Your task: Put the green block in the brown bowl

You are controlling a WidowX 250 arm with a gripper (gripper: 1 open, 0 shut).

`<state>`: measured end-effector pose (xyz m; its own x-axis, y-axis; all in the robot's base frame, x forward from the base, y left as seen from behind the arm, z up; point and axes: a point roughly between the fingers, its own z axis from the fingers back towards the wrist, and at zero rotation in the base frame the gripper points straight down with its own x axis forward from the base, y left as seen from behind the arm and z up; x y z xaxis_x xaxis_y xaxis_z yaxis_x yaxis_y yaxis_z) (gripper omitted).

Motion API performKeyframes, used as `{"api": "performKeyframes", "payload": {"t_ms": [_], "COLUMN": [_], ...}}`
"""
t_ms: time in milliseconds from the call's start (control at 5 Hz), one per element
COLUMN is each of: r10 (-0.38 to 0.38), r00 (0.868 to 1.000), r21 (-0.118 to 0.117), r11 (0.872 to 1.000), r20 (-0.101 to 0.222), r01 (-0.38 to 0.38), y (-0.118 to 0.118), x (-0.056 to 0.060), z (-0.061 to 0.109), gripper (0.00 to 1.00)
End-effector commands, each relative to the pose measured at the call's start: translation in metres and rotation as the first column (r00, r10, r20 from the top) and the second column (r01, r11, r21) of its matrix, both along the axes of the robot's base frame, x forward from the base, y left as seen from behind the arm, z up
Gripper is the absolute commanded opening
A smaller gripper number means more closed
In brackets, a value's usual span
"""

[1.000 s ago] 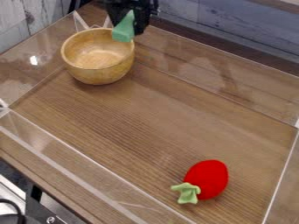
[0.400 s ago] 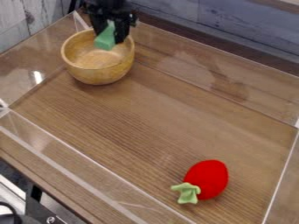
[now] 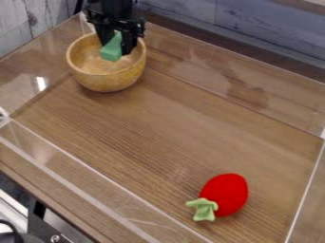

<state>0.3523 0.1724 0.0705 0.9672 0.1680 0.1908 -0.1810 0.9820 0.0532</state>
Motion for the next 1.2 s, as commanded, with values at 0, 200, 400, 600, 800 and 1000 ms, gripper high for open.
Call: {"api": "performKeyframes", "payload": {"t_ms": [0, 200, 400, 600, 800, 1000], "r10": [0.007, 0.010, 0.012, 0.014, 0.016, 0.018], "r00": [0.999, 0.999, 0.999, 0.999, 0.999, 0.999], "r21": [0.023, 0.018, 0.015, 0.011, 0.009, 0.006], "r11": [1.000, 1.000, 1.000, 1.000, 1.000, 1.000], "r20": [0.045, 0.043, 0.040, 0.038, 0.035, 0.033], "r01": [-0.008, -0.010, -0.012, -0.015, -0.016, -0.018], "y": [0.0063, 0.0061, 0.0060, 0.0056, 0.0055, 0.0053], "x": [0.0051, 0.0054, 0.0059, 0.0061, 0.0064, 0.0066], "z": [0.0152, 0.0137, 0.0118, 0.0106, 0.0091, 0.0076], "gripper": [0.00, 0.00, 0.00, 0.00, 0.00, 0.00]}}
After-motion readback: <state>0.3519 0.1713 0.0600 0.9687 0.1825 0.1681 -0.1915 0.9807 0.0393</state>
